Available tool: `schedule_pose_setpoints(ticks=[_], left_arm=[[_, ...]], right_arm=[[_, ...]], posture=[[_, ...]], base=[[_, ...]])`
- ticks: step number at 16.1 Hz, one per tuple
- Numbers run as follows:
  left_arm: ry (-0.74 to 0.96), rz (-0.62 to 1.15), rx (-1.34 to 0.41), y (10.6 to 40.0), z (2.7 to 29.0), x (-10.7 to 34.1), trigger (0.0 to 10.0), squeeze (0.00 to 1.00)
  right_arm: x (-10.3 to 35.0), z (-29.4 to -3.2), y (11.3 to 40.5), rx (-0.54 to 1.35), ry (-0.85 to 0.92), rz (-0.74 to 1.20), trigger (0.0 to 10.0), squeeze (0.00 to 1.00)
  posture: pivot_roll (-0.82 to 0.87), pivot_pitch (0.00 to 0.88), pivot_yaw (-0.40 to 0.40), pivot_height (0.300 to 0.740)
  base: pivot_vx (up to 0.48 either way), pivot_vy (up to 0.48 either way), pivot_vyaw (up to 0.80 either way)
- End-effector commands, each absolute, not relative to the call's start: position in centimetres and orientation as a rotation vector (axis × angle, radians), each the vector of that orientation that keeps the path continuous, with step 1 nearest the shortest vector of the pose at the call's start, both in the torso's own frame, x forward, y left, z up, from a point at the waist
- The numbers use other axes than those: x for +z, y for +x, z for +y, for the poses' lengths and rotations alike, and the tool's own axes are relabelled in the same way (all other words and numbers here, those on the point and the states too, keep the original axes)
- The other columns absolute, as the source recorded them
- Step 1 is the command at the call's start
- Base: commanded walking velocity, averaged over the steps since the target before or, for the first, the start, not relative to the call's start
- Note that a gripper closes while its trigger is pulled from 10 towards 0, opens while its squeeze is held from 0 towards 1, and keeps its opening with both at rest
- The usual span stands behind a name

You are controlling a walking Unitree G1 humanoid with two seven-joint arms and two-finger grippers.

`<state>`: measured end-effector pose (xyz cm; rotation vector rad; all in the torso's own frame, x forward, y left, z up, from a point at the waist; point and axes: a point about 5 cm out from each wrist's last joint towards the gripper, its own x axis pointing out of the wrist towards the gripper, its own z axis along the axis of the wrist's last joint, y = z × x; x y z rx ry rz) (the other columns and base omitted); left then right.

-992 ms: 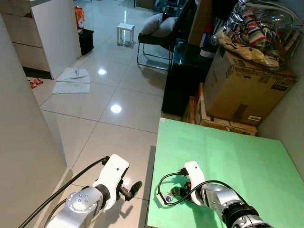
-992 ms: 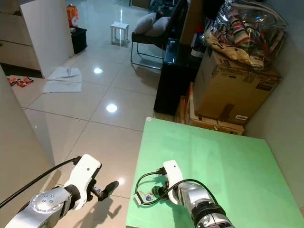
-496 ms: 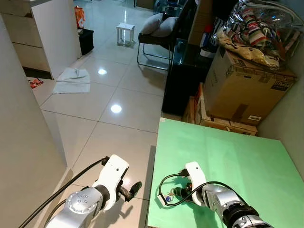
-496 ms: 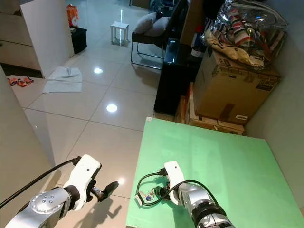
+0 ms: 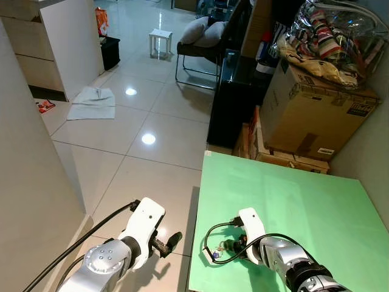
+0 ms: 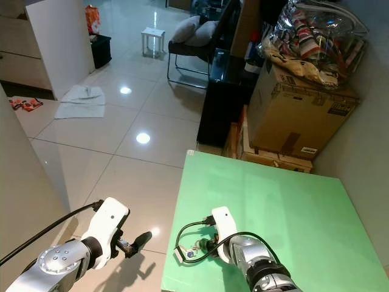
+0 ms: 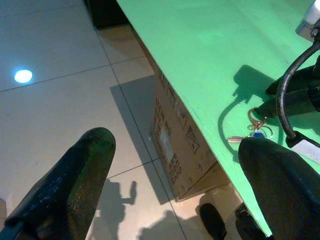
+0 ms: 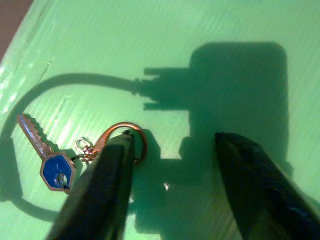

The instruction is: Hang keys on a hook

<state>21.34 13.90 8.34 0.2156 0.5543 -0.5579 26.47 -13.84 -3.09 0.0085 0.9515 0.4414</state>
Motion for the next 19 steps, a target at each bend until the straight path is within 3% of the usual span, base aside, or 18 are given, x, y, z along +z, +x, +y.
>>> schedule_pose_setpoints(ticks=[1, 14, 19], left_arm=[[0.218, 0.556, -0.565, 21.2, 13.8, 8.4, 10.0, 0.0], [0.22, 0.55, -0.567, 21.5, 13.7, 8.5, 10.0, 0.0], [0.216, 0.516, -0.593, 21.9, 12.9, 8.7, 10.0, 0.0]], right_arm=[[-3.9, -14.5, 25.5, 0.41, 0.017, 1.007, 0.0, 0.0], [-3.5, -15.2, 26.1, 0.355, 0.13, 0.936, 0.0, 0.0], [0.7, -15.5, 29.7, 0.388, 0.163, 0.751, 0.0, 0.0]], posture=[[0.08, 0.055, -0.123, 0.74], [0.07, 0.057, -0.122, 0.74], [0.04, 0.052, -0.121, 0.74]], base=[[0.0, 0.0, 0.0], [0.0, 0.0, 0.0], [0.0, 0.0, 0.0]])
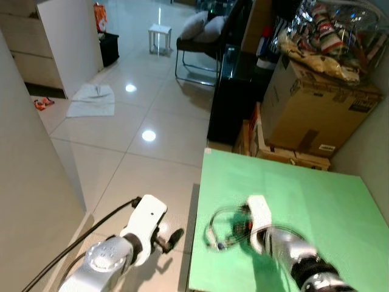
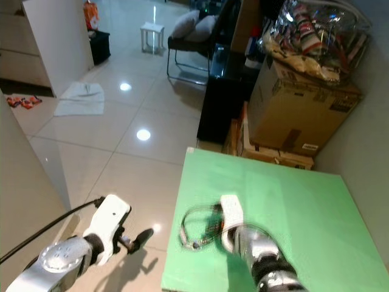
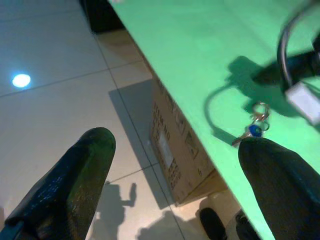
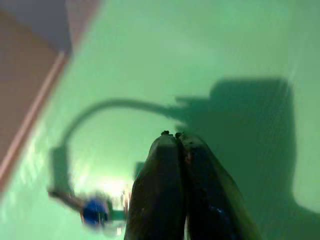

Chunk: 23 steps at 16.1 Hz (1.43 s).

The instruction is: Hang keys on a hook

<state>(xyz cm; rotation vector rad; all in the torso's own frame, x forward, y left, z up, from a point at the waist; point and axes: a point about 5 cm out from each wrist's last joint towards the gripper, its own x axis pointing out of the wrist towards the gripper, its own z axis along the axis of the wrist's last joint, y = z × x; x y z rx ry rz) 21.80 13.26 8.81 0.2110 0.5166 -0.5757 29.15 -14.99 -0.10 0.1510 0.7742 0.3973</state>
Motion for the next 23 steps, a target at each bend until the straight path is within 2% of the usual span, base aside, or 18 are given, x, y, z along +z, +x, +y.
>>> schedule_pose_setpoints(ticks=[1, 6, 8, 9, 10, 23], left_arm=[[0.215, 0.514, -0.592, 22.1, 12.8, 8.7, 10.0, 0.0], [0.211, 0.504, -0.596, 22.6, 12.5, 8.7, 10.0, 0.0], [0.211, 0.502, -0.6, 22.6, 12.5, 8.7, 10.0, 0.0], [0.212, 0.502, -0.599, 22.6, 12.6, 8.7, 10.0, 0.0], [0.214, 0.503, -0.596, 22.5, 12.7, 8.7, 10.0, 0.0], [0.22, 0.505, -0.601, 22.5, 12.7, 8.6, 10.0, 0.0]], right_arm=[[1.1, -15.5, 29.9, 0.398, 0.163, 0.736, 0.0, 0.0], [1.9, -15.2, 30.1, 0.41, 0.147, 0.693, 0.0, 0.0], [0.6, -15.3, 29.2, 0.376, 0.152, 0.792, 4.7, 0.0], [0.5, -15.4, 29.0, 0.36, 0.174, 0.808, 10.0, 0.27], [0.5, -15.3, 28.8, 0.362, 0.198, 0.813, 10.0, 1.0], [-0.6, -16.2, 27.7, 0.253, 0.286, 0.887, 10.0, 1.0]], posture=[[0.03, 0.049, -0.121, 0.74], [0.02, 0.041, -0.119, 0.74], [0.03, 0.044, -0.117, 0.74], [0.03, 0.046, -0.116, 0.74], [0.03, 0.046, -0.116, 0.74], [0.03, 0.037, -0.117, 0.74]], base=[[0.0, 0.0, 0.0], [0.0, 0.0, 0.0], [0.0, 0.0, 0.0], [0.0, 0.0, 0.0], [0.0, 0.0, 0.0], [0.0, 0.0, 0.0]])
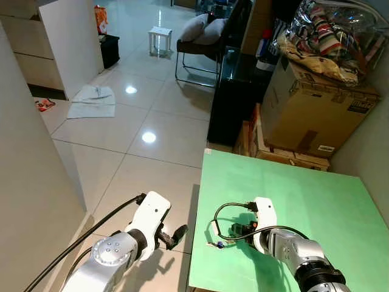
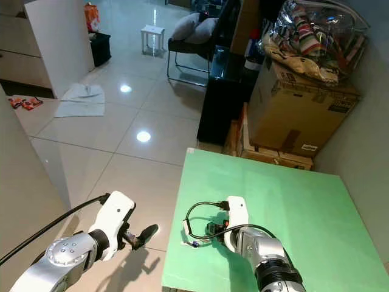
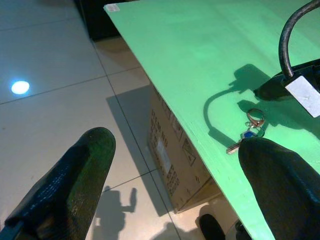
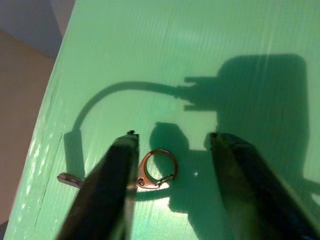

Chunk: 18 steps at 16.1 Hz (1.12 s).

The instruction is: Hang keys on a hook

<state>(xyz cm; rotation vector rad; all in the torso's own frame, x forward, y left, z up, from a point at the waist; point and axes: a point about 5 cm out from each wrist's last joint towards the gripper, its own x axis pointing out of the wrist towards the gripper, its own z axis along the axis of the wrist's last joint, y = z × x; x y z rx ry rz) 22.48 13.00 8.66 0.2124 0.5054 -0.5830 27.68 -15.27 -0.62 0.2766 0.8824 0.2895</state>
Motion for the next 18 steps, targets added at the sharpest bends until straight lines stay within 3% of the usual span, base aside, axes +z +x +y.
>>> schedule_pose_setpoints(ticks=[1, 4, 5, 12, 18], left_arm=[[0.221, 0.506, -0.6, 22.53, 12.74, 8.55, 10.0, 0.0], [0.221, 0.506, -0.599, 22.55, 12.74, 8.51, 10.0, 0.0], [0.222, 0.506, -0.599, 22.54, 12.75, 8.5, 10.0, 0.0], [0.225, 0.503, -0.6, 22.57, 12.71, 8.46, 10.0, 0.0], [0.226, 0.505, -0.599, 22.56, 12.72, 8.39, 10.0, 0.0]], right_arm=[[-0.6, -16.18, 27.74, 0.252, 0.294, 0.892, 10.0, 1.0], [-0.86, -16.19, 27.61, 0.223, 0.34, 0.935, 10.0, 1.0], [-0.9, -16.26, 27.6, 0.218, 0.346, 0.94, 10.0, 0.0], [-0.95, -16.35, 27.63, 0.189, 0.468, 0.98, 10.0, 0.0], [-1.12, -16.03, 27.69, 0.2, 0.453, 0.989, 10.0, 0.0]], posture=[[0.03, 0.036, -0.118, 0.74], [0.04, 0.032, -0.121, 0.74], [0.04, 0.03, -0.121, 0.74], [0.04, 0.023, -0.123, 0.74], [0.04, 0.02, -0.126, 0.74]], base=[[0.0, 0.0, 0.0], [0.0, 0.0, 0.0], [0.0, 0.0, 0.0], [0.0, 0.0, 0.0], [0.0, 0.0, 0.0]])
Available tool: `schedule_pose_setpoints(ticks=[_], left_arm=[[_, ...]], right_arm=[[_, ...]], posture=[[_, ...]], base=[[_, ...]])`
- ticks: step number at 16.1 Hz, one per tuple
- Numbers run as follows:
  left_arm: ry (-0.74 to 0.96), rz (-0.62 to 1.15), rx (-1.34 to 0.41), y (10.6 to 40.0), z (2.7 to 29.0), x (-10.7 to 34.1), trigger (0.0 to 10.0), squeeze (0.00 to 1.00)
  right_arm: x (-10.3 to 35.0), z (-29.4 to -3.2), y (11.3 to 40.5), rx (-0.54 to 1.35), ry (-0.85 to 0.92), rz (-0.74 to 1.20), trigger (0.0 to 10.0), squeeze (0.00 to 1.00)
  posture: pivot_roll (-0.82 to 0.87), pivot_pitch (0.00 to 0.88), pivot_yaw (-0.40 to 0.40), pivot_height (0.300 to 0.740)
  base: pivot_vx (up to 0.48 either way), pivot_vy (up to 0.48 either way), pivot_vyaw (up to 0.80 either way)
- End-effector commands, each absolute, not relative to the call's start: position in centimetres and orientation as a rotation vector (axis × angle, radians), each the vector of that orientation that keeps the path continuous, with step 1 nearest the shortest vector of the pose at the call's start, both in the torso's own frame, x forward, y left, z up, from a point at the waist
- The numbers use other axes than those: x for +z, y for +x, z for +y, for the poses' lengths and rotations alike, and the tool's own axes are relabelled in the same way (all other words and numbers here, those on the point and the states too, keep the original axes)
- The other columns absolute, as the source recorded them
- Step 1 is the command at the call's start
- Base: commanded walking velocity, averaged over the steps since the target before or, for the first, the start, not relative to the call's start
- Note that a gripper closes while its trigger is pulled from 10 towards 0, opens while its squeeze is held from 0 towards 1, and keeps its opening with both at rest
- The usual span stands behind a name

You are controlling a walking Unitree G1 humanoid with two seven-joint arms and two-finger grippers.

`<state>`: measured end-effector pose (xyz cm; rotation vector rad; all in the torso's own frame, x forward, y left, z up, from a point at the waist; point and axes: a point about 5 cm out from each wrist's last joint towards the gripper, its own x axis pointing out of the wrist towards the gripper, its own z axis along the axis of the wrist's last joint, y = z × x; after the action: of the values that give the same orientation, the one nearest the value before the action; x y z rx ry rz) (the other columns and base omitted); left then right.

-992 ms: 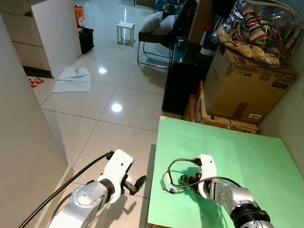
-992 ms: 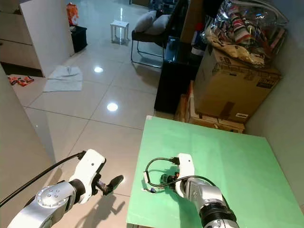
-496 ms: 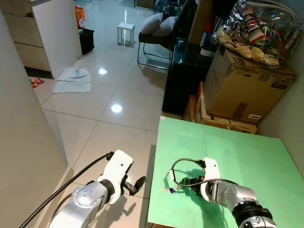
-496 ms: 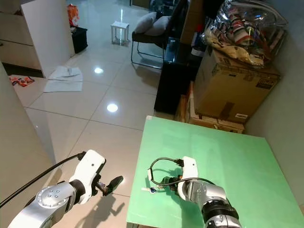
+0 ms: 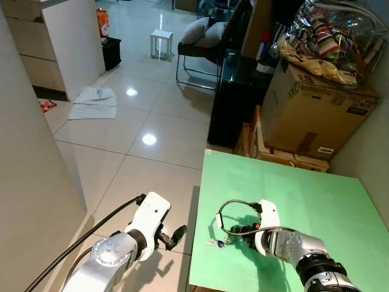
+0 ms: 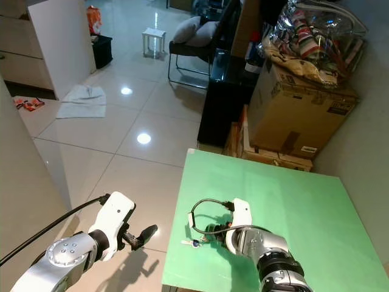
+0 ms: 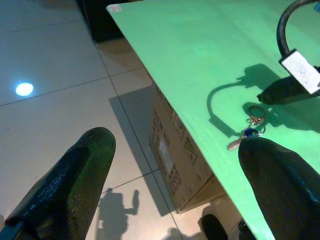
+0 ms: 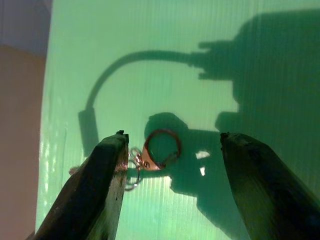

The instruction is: Hang keys on a hook

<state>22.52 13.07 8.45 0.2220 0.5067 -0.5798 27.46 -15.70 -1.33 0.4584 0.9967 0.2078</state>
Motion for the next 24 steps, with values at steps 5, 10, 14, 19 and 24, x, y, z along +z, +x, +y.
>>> schedule_pose_setpoints(ticks=[5, 10, 14, 19, 24], left_arm=[[0.227, 0.505, -0.602, 22.5, 12.7, 8.4, 10.0, 0.0], [0.225, 0.508, -0.6, 22.3, 12.7, 8.4, 10.0, 0.0], [0.224, 0.509, -0.601, 22.2, 12.7, 8.4, 10.0, 0.0], [0.225, 0.512, -0.601, 22.1, 12.8, 8.4, 10.0, 0.0], [0.224, 0.515, -0.599, 21.9, 12.8, 8.4, 10.0, 0.0]], right_arm=[[-1.2, -15.4, 27.8, 0.21, 0.456, 0.995, 10.0, 0.0], [-1.8, -15.1, 27.4, 0.216, 0.431, 1.017, 10.0, 0.0], [-2.0, -15.0, 27.4, 0.217, 0.418, 1.018, 10.0, 0.0], [-1.8, -14.7, 27.8, 0.216, 0.405, 1.005, 10.0, 0.0], [-2.0, -14.6, 27.7, 0.223, 0.403, 1.009, 0.0, 0.0]], posture=[[0.05, 0.026, -0.125, 0.74], [0.05, 0.035, -0.128, 0.74], [0.05, 0.04, -0.128, 0.74], [0.06, 0.048, -0.126, 0.74], [0.06, 0.053, -0.127, 0.74]], base=[[0.0, 0.0, 0.0], [0.0, 0.0, 0.0], [0.0, 0.0, 0.0], [0.0, 0.0, 0.0], [0.0, 0.0, 0.0]])
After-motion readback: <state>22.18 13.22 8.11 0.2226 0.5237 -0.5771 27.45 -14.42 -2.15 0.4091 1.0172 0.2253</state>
